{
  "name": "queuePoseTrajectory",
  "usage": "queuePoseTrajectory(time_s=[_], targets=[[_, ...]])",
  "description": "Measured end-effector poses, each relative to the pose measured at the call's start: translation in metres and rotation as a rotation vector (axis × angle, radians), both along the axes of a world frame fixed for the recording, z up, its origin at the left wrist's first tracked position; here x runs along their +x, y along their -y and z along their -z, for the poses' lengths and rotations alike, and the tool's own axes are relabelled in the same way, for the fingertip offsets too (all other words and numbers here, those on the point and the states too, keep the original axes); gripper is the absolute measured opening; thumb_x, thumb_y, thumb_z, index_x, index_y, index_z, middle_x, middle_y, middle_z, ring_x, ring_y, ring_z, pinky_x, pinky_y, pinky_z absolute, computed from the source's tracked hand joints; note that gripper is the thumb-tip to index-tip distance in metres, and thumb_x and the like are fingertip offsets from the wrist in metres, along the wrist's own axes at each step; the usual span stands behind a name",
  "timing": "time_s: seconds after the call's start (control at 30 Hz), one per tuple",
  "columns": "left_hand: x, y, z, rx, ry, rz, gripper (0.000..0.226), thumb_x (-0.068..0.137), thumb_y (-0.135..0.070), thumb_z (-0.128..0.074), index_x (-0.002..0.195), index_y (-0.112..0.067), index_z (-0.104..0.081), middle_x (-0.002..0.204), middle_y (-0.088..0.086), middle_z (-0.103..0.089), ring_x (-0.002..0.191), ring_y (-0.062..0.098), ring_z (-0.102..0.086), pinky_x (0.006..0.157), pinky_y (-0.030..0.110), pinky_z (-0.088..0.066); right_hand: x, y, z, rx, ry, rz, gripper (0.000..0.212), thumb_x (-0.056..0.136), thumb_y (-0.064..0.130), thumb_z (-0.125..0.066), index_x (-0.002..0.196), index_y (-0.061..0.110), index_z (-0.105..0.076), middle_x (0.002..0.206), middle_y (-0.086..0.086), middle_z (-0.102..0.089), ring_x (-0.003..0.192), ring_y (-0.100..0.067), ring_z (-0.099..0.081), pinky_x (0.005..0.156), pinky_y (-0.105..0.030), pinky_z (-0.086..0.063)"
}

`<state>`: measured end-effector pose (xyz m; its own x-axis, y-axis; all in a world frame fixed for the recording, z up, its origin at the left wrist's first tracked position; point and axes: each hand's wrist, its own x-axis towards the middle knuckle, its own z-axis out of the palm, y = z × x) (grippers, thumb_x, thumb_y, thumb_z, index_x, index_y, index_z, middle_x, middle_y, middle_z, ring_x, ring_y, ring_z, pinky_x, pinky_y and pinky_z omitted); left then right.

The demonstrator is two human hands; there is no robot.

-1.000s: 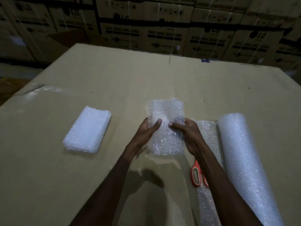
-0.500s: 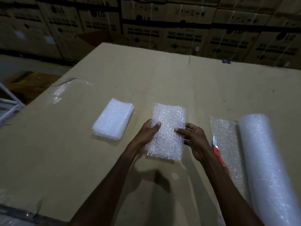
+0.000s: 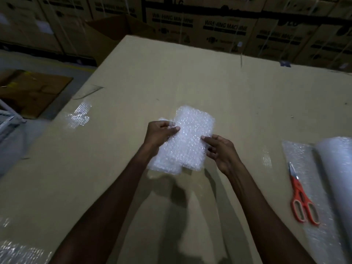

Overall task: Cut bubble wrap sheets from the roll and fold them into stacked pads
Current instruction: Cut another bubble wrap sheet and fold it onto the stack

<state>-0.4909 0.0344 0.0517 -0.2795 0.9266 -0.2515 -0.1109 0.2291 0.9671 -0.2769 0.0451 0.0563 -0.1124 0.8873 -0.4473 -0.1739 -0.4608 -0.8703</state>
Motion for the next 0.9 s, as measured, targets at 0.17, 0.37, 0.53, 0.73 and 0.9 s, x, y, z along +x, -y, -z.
queuePoseTrajectory(time_s=[0.17,0.37,0.53,0.73,0.9], targets=[[-0.042,-0.012,0.012,-0.051,-0.053,-0.005,0.021,0.084,-0.005,-0.078,0.101,0.005,-0.071,0.08,0.011,-0.065,0.067,0.017,-0.055,0.057,0.022,-0.046,-0.045,-0.011,0.01,-0.014,0.066,0.041,0.03,0.083,0.003,-0.08,0.111,-0.001,-0.069,0.096,-0.011,-0.076,0.073,-0.018,-0.073,0.061,-0.025,-0.057],[-0.059,-0.008,0.042,-0.127,-0.166,-0.033,0.011,0.078,-0.016,-0.084,0.082,-0.015,-0.074,0.075,0.0,-0.072,0.065,0.015,-0.061,0.067,0.032,-0.052,-0.067,-0.01,0.03,0.057,0.274,0.069,0.023,0.08,0.004,-0.085,0.095,0.002,-0.067,0.094,-0.012,-0.075,0.078,-0.022,-0.072,0.059,-0.028,-0.057],[-0.061,-0.001,0.048,-0.12,-0.356,-0.058,0.012,0.076,-0.024,-0.084,0.082,-0.022,-0.073,0.079,-0.005,-0.072,0.071,0.016,-0.065,0.079,0.041,-0.057,-0.074,-0.009,0.046,0.12,0.421,0.044,0.028,0.076,0.012,-0.089,0.093,0.005,-0.068,0.09,-0.011,-0.076,0.087,-0.032,-0.075,0.079,-0.05,-0.063],[-0.055,0.009,0.044,-0.024,-0.696,0.016,0.064,0.088,-0.033,-0.074,0.144,-0.014,-0.048,0.141,0.003,-0.055,0.121,0.02,-0.057,0.102,0.034,-0.044,-0.076,-0.003,0.037,0.407,0.858,0.094,0.046,0.078,0.033,-0.087,0.116,0.014,-0.067,0.106,0.003,-0.07,0.093,-0.016,-0.067,0.086,-0.037,-0.055],[-0.044,0.013,0.057,0.177,-0.948,0.284,0.06,0.106,-0.035,-0.039,0.158,-0.01,-0.02,0.167,0.006,-0.013,0.154,0.022,-0.01,0.123,0.043,-0.011,-0.094,0.011,0.051,0.731,0.998,-0.103,0.048,0.094,0.027,-0.065,0.134,0.002,-0.059,0.139,-0.015,-0.06,0.128,-0.03,-0.056,0.105,-0.026,-0.035]])
